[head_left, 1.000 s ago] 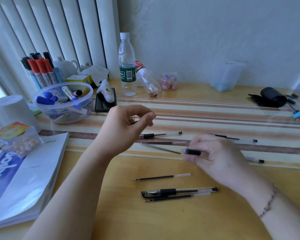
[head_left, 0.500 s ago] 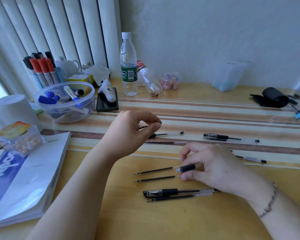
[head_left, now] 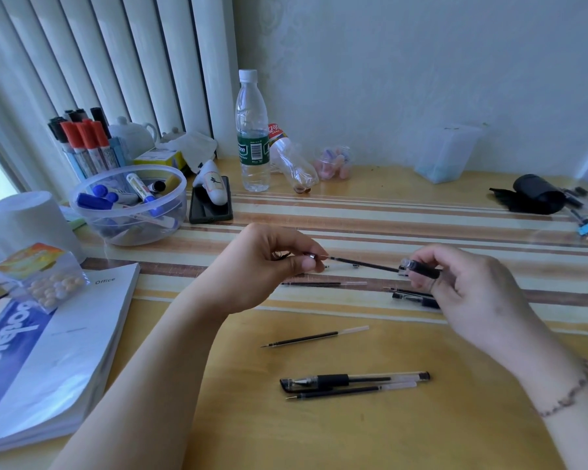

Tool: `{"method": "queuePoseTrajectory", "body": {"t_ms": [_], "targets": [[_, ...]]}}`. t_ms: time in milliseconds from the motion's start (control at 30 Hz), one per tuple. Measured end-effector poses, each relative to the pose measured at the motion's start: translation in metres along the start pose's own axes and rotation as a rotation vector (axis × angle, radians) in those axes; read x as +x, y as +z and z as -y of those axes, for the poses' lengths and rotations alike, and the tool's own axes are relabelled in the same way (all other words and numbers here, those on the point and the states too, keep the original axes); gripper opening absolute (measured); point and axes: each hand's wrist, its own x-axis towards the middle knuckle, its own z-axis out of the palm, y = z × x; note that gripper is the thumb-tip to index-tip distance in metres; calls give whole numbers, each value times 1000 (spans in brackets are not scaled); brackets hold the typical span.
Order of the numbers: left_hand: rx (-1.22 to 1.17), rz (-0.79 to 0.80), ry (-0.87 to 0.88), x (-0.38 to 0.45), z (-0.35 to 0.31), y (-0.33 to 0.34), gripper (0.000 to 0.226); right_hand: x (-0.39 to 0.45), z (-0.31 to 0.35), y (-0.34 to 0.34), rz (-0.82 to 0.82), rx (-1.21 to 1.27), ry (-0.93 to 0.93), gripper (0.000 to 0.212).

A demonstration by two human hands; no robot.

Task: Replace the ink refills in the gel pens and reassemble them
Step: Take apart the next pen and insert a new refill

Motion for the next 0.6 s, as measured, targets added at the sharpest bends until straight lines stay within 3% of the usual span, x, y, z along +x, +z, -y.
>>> {"method": "queuePoseTrajectory", "body": {"t_ms": [133, 600], "targets": [[-106, 8, 13, 0, -2, 1, 14, 1, -1, 2, -16, 15, -24, 34], [-118, 24, 32, 1, -1, 6, 10, 0, 4, 0, -75, -50, 4, 34]]}}
